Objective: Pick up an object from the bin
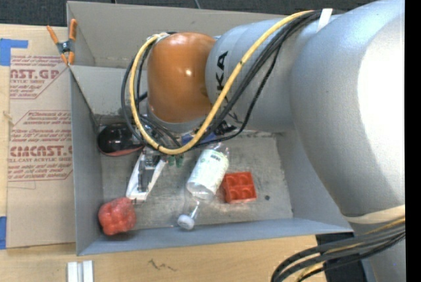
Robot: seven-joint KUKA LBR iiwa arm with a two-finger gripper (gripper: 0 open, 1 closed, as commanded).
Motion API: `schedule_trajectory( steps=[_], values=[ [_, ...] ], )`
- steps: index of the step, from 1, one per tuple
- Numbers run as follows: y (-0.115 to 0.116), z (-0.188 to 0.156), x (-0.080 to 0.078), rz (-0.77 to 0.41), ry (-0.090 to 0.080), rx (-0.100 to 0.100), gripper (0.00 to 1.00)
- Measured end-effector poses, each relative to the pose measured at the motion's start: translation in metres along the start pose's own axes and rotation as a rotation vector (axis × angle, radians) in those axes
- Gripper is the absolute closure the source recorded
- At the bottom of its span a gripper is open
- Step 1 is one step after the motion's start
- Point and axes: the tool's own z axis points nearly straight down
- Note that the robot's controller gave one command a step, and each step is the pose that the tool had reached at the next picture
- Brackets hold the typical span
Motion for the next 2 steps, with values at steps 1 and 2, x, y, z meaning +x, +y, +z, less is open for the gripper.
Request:
schedule_trajectory(
  steps=[1,2],
  values=[
    [-0.026,0.058,0.003,-0.251,-0.008,-0.002,0.00],
    [-0.035,0.071,0.006,-0.324,-0.003,-0.001,0.00]
  ],
)
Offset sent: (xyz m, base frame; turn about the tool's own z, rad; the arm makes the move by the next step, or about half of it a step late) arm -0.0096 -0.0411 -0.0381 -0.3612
